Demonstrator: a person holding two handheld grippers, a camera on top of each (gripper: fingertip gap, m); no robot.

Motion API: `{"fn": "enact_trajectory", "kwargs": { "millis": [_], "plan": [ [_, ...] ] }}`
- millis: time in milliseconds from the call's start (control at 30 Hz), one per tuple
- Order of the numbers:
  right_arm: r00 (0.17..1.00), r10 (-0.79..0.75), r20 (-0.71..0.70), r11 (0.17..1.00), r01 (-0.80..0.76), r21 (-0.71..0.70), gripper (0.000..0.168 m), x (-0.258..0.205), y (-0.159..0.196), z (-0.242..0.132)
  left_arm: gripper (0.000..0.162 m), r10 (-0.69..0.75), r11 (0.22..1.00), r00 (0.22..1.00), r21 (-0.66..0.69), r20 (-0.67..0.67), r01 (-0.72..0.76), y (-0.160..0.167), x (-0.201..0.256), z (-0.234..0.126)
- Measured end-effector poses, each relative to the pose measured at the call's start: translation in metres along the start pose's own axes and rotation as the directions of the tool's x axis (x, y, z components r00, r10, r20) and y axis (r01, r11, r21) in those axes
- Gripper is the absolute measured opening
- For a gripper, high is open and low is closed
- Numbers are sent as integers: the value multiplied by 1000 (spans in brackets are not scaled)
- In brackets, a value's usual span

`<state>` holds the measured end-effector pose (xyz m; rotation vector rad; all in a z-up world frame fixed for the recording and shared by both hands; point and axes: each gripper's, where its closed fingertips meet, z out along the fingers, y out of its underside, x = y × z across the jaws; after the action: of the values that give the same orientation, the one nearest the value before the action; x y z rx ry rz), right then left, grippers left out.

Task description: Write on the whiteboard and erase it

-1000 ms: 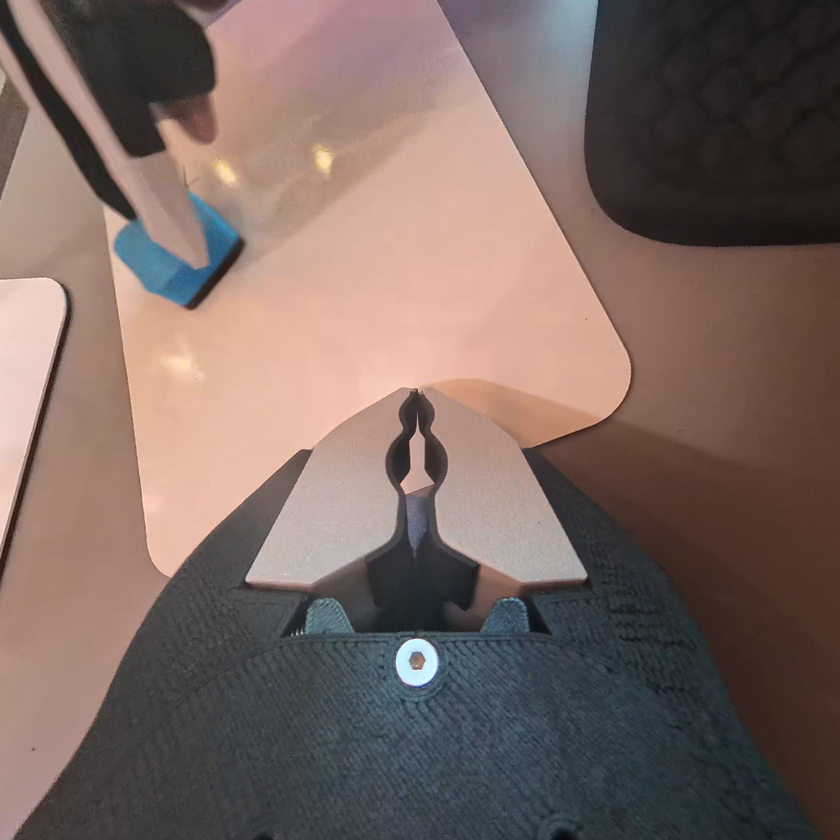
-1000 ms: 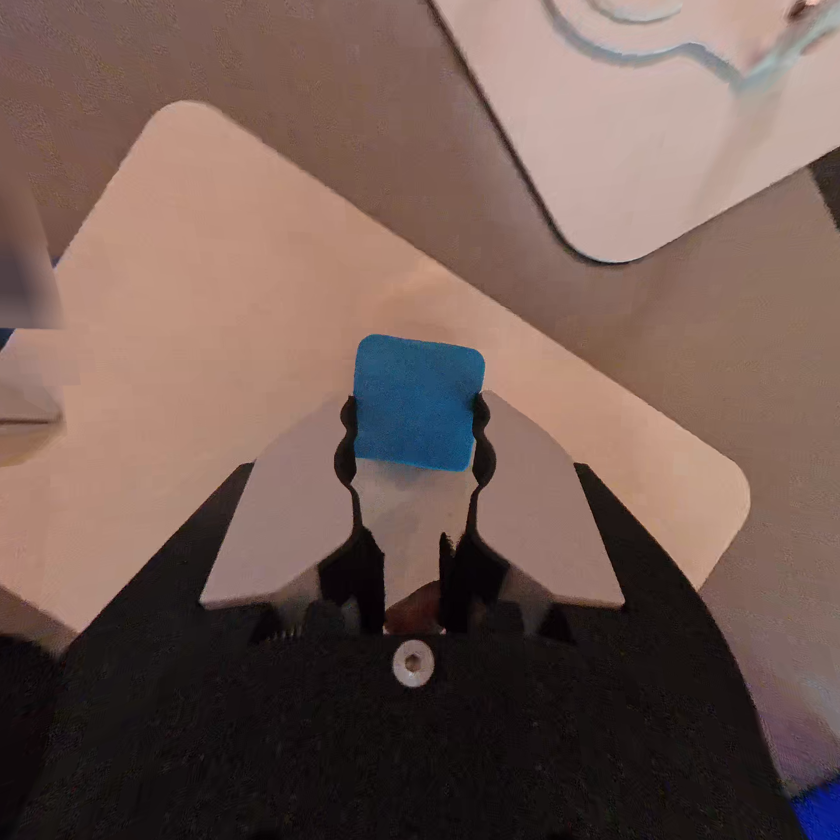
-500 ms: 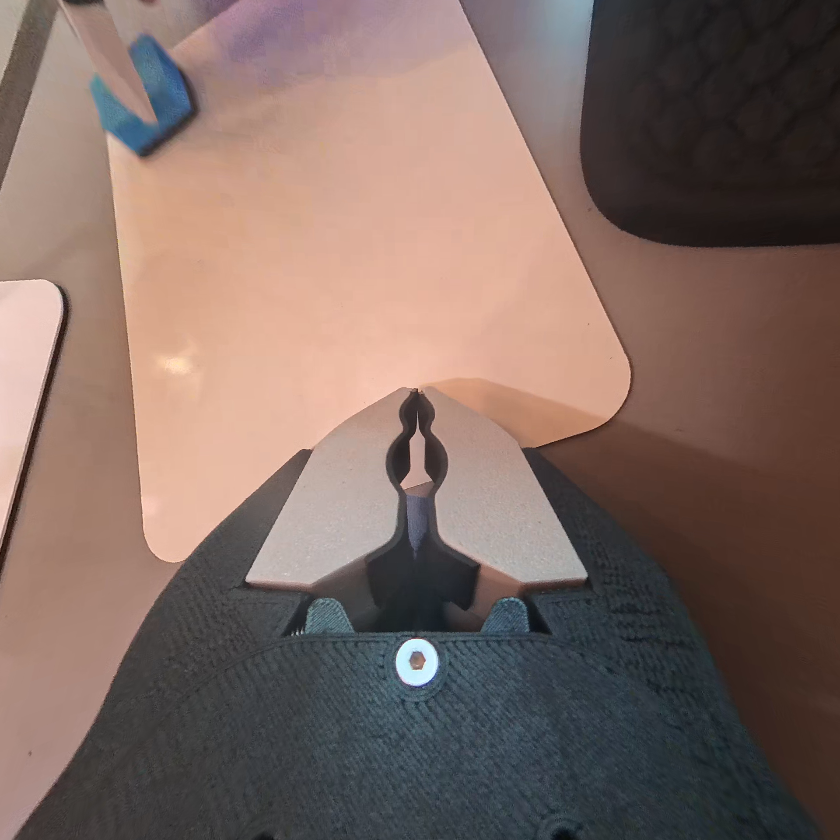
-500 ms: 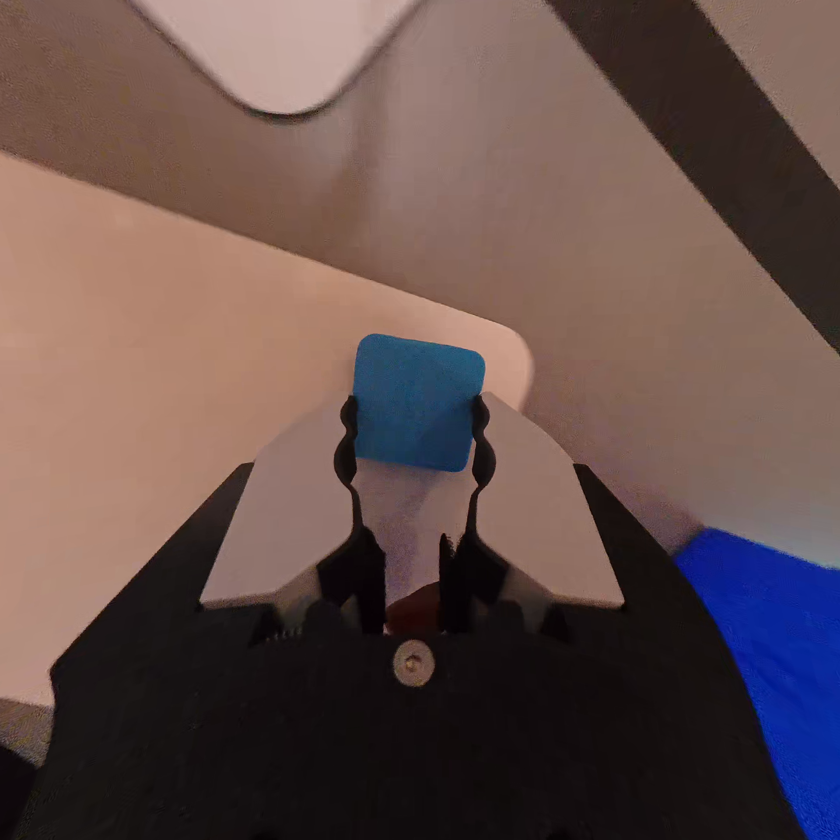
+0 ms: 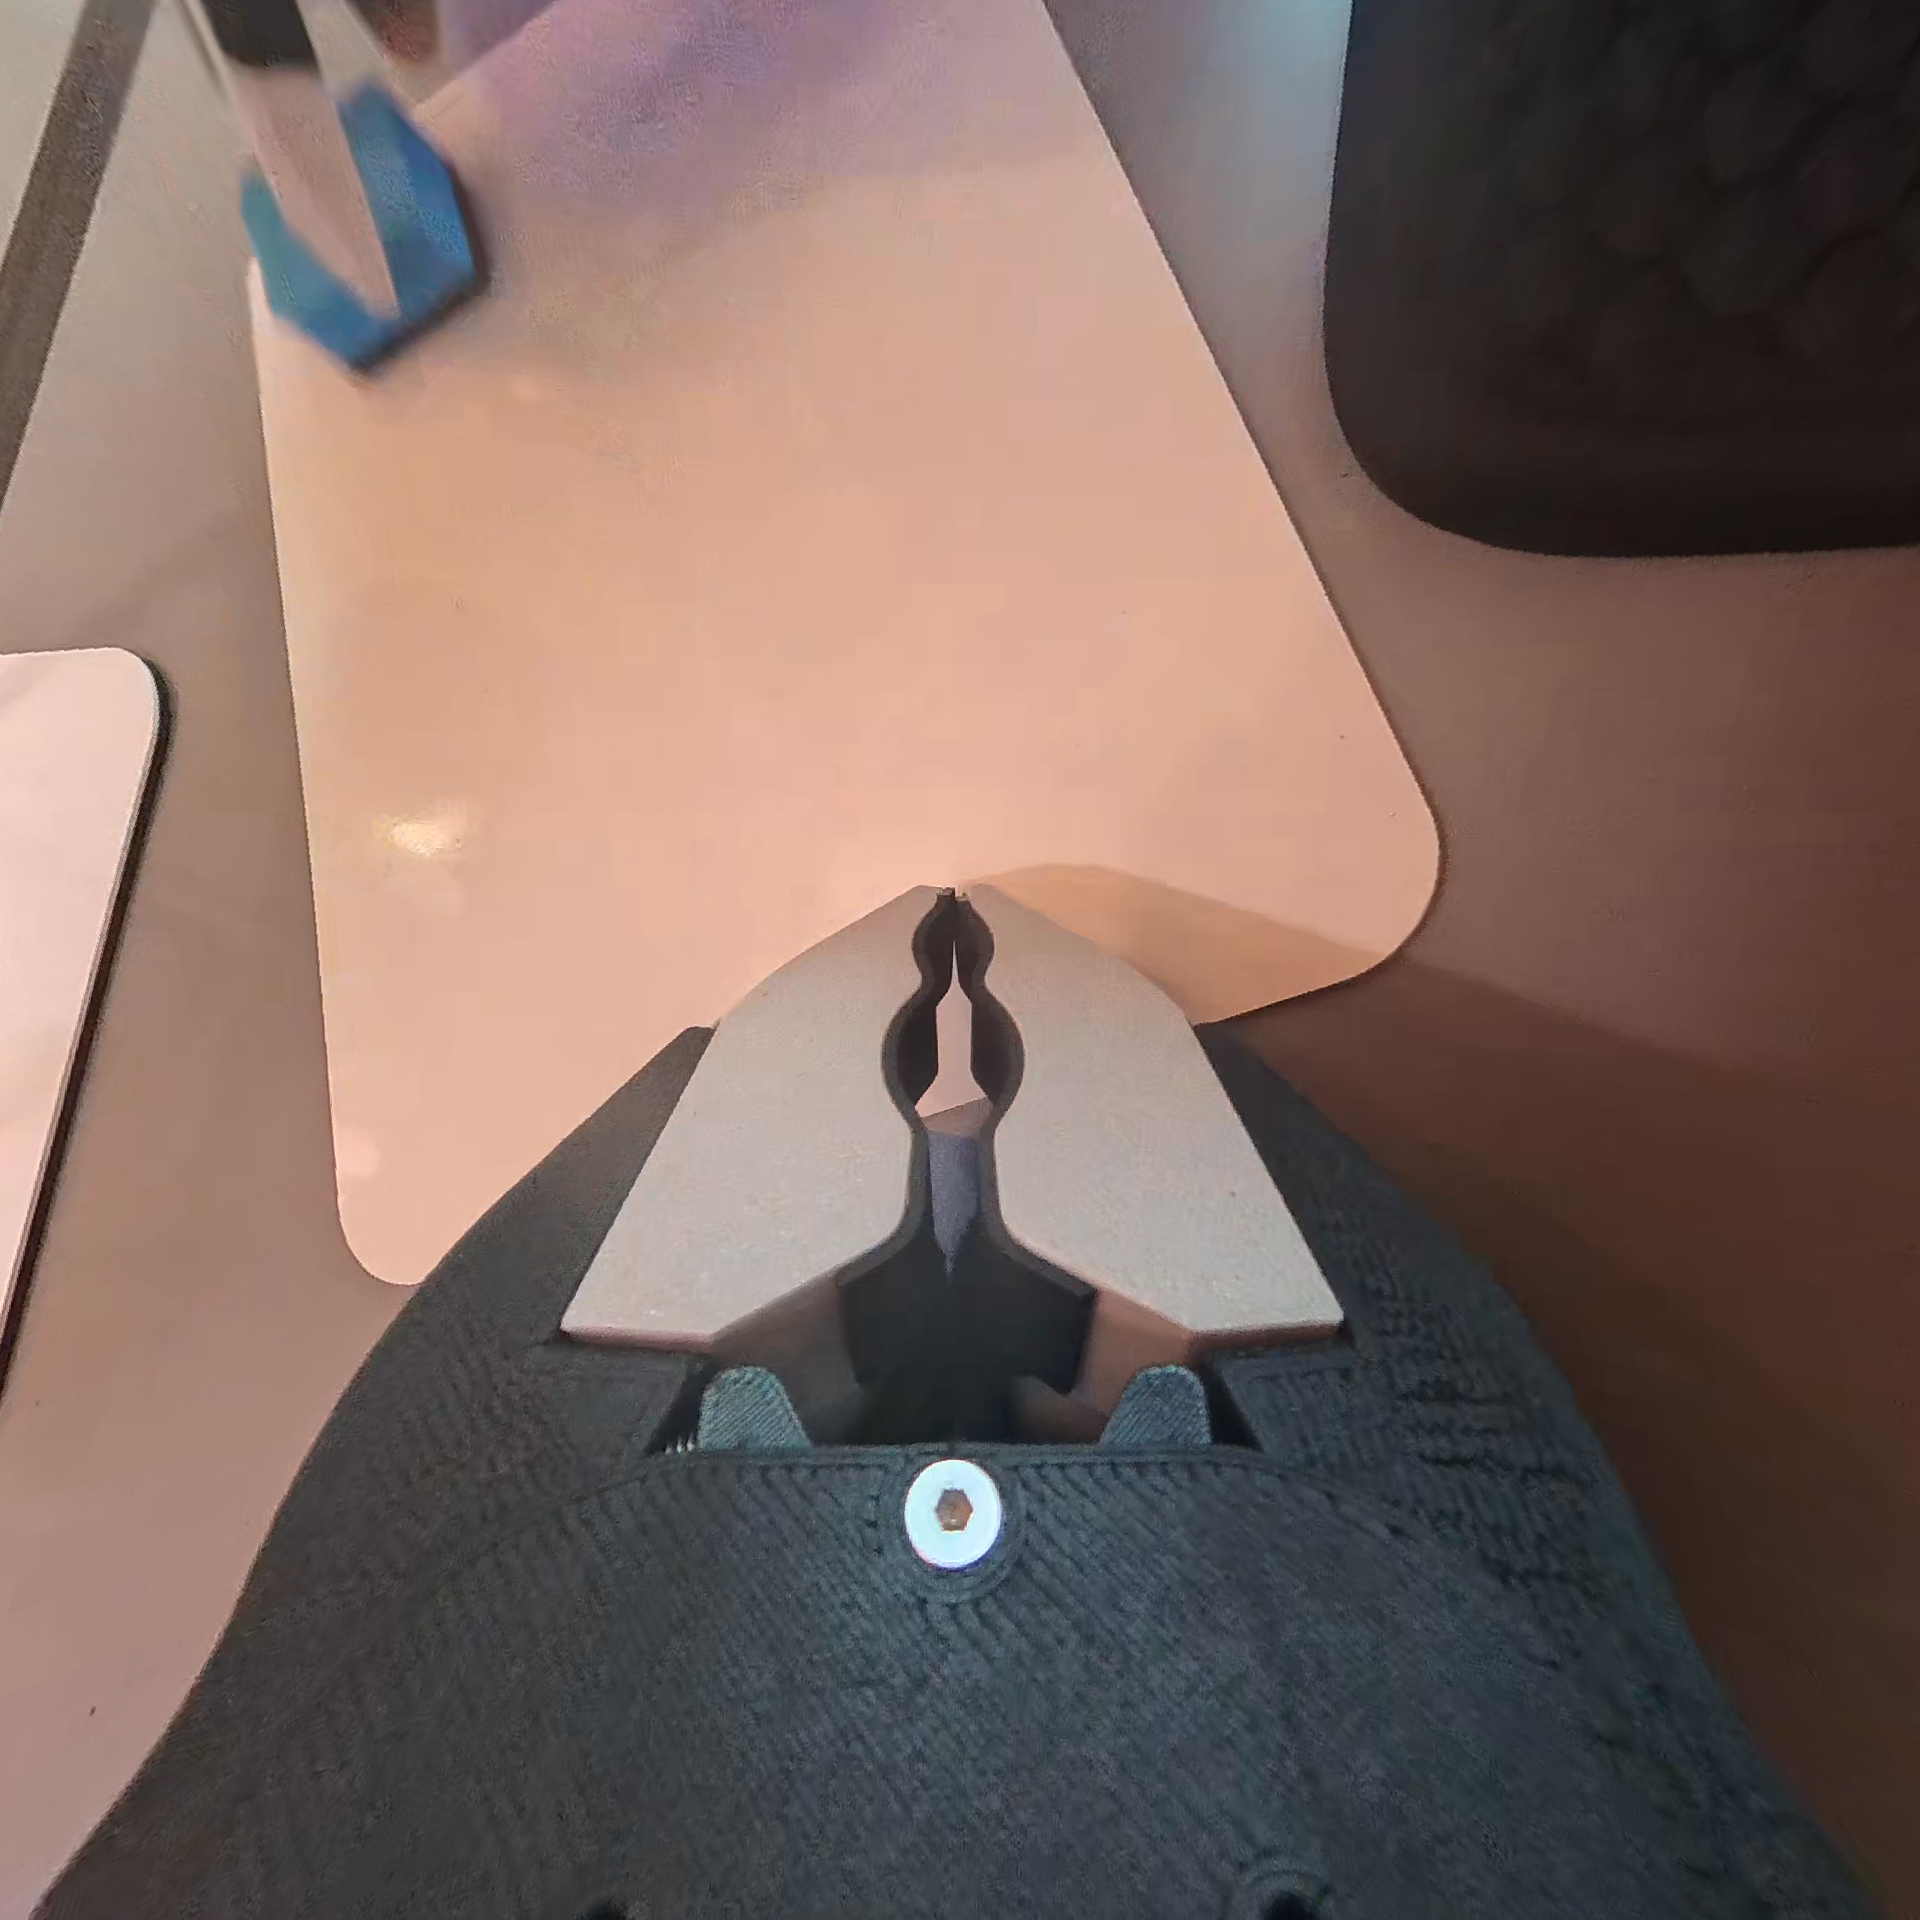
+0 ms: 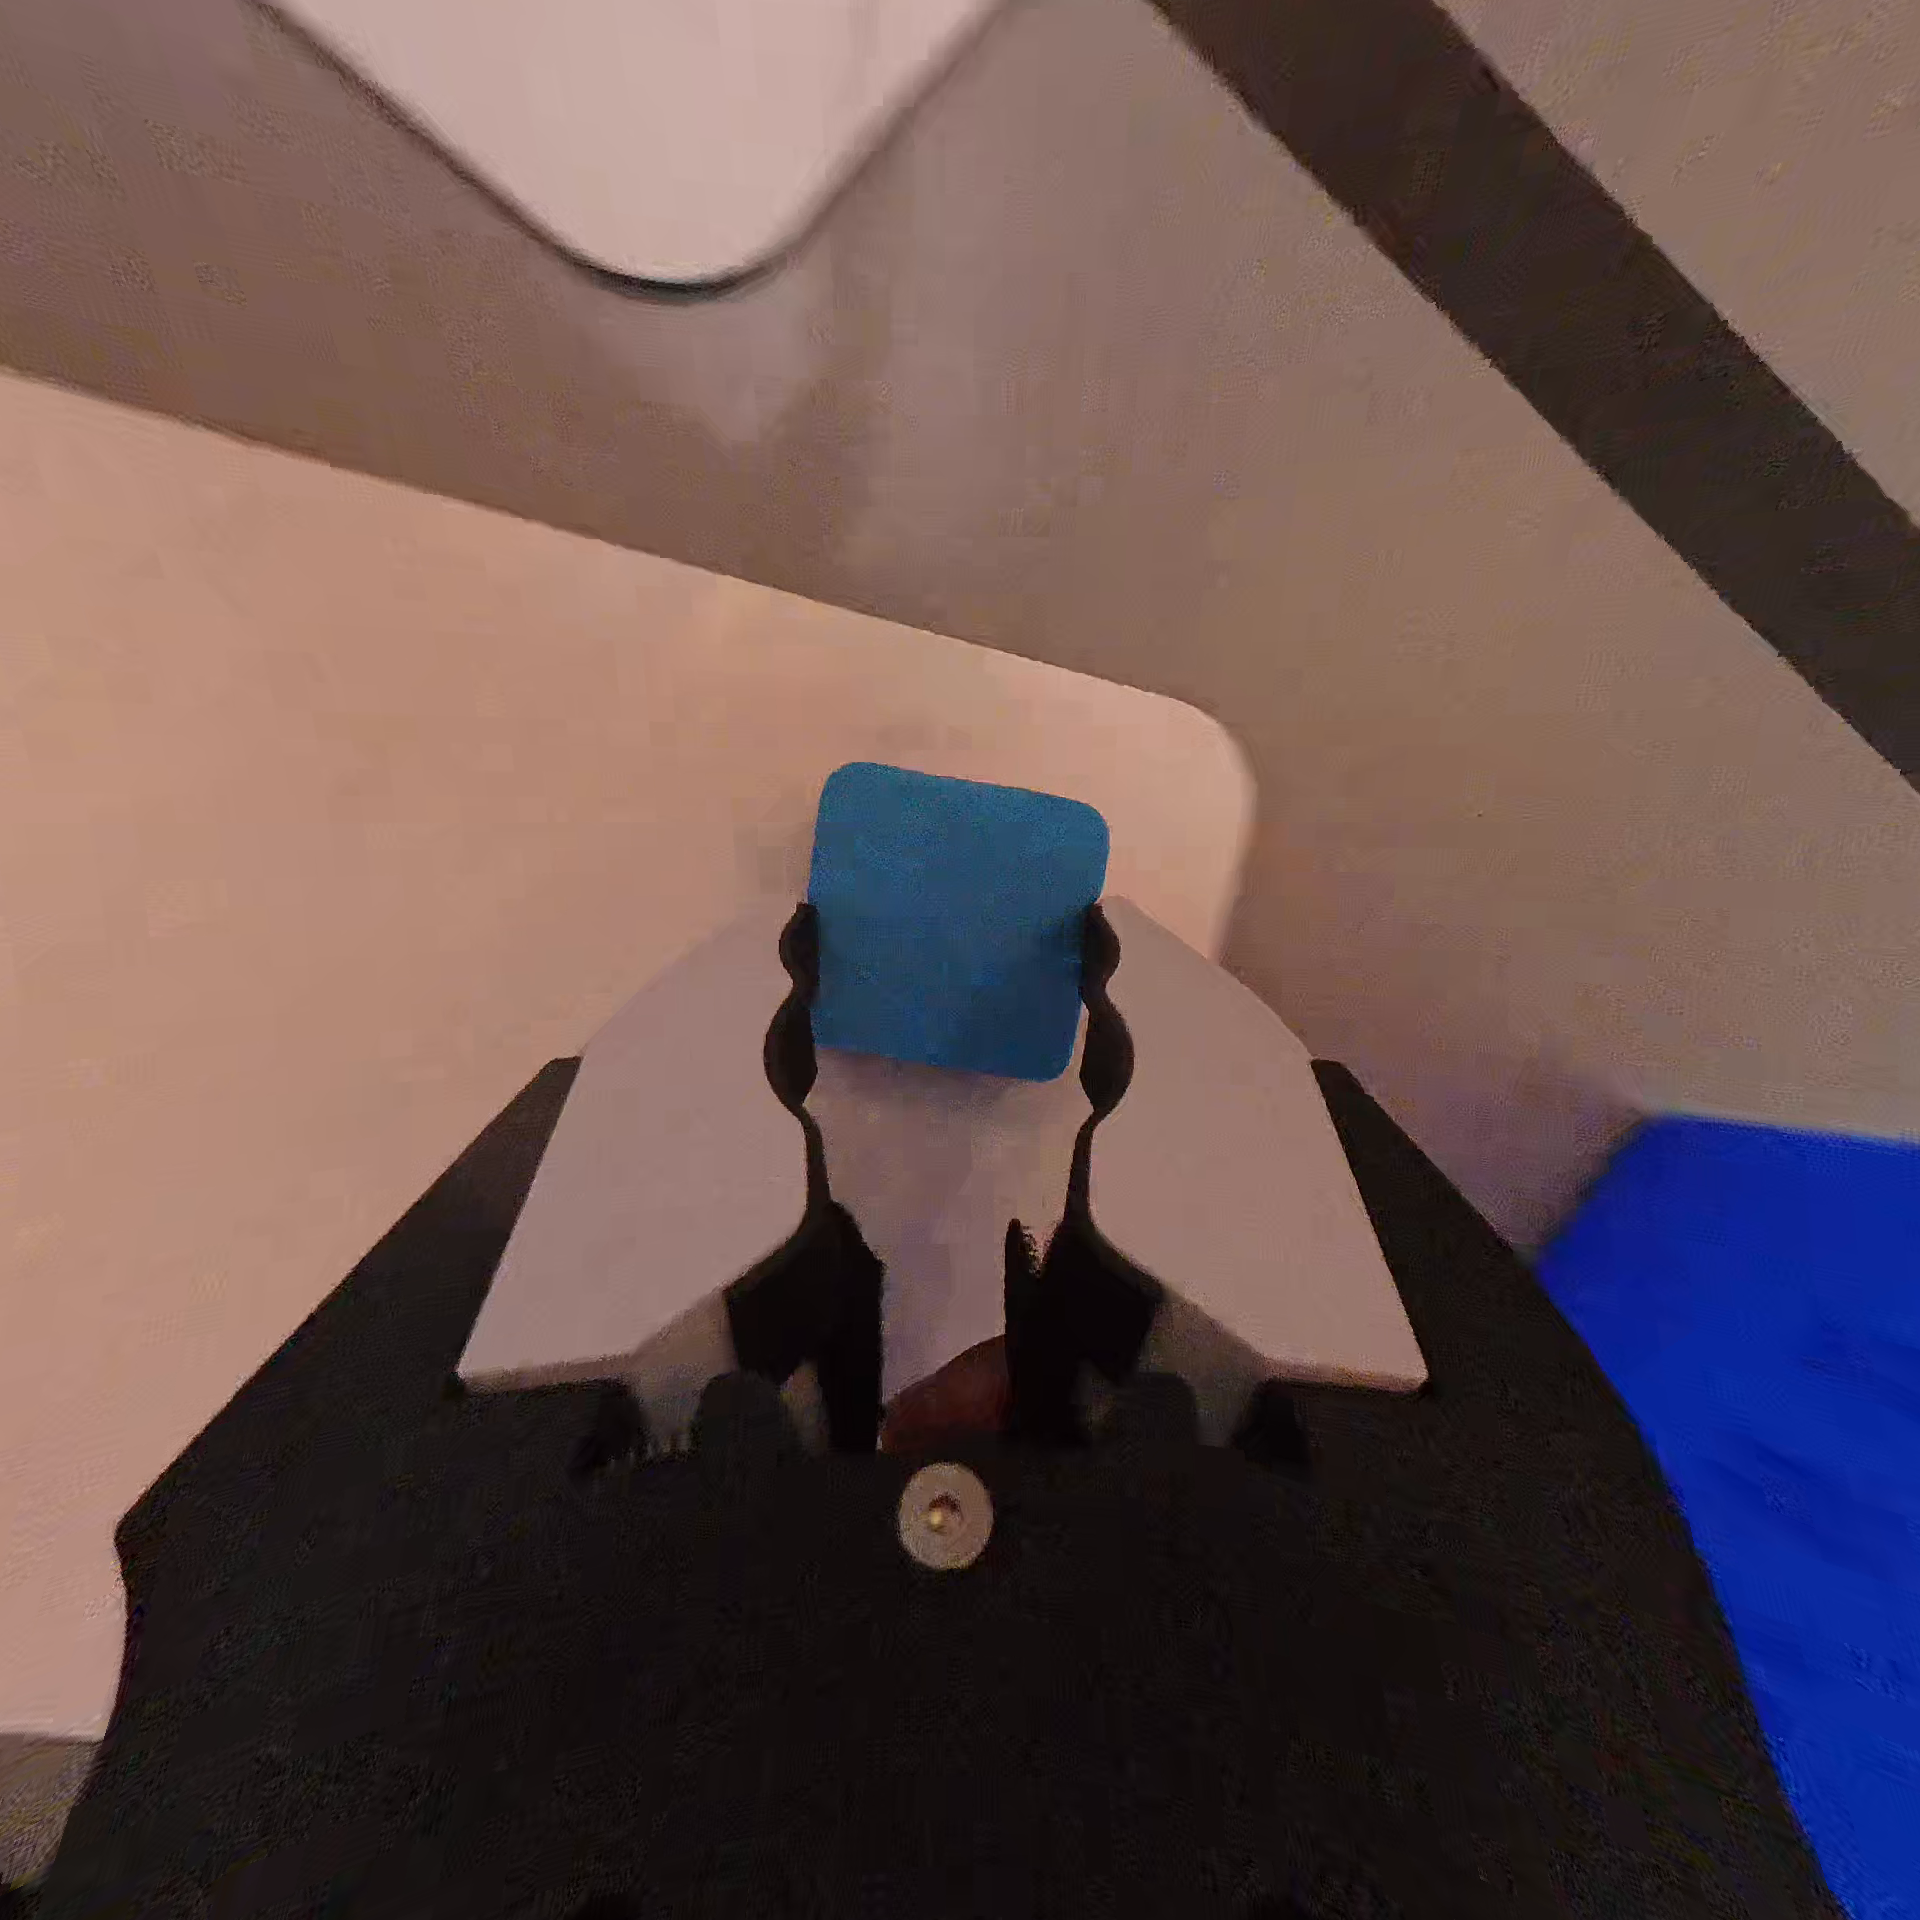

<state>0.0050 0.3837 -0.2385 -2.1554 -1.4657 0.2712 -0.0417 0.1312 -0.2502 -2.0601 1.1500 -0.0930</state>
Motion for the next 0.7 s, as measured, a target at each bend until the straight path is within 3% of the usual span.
{"fn": "enact_trajectory", "kwargs": {
  "millis": [33, 100, 233, 300, 367, 467, 533, 600, 700],
  "plan": [
    [998, 62, -16, 998, -62, -12, 49, 17, 5, 0, 1, 2, 1000, 1000, 0, 1, -2, 0, 0, 0],
    [1000, 26, -8, 1000, -26, -2, 49, 0, -2, 2, 1, 4, 1000, 1000, -1, 1, -4, 0, 0, 0],
    [932, -256, 255, 965, 230, 128, 49, -160, -39, 1, 1, 7, 1000, 1000, -3, 7, -7, 0, -1, 0],
    [876, -383, 291, 923, 351, 159, 49, -203, -43, -4, 1, 18, 1000, 1000, -7, 17, -18, 0, -1, 0],
    [892, -328, 312, 944, 295, 149, 50, -183, -43, -1, 1, 21, 1000, 1000, -9, 23, -21, 0, -1, 0],
    [985, -126, 116, 992, 124, 25, 49, -71, -20, 3, 1, 11, 1000, 1000, -7, 19, -11, 0, -1, 0],
    [998, -5, 62, 1000, 6, -11, 49, -29, -1, -2, 1, 12, 1000, 1000, -7, 20, -12, 0, -1, 0],
    [998, -27, 54, 999, 25, 27, 49, -43, 0, -5, 1, 17, 1000, 1000, -11, 21, -16, 1, -1, 0],
    [970, -145, 196, 984, 122, 127, 49, -129, -11, -11, 1, 18, 1000, 999, -16, 30, -17, 1, -1, 0]
  ]
}}
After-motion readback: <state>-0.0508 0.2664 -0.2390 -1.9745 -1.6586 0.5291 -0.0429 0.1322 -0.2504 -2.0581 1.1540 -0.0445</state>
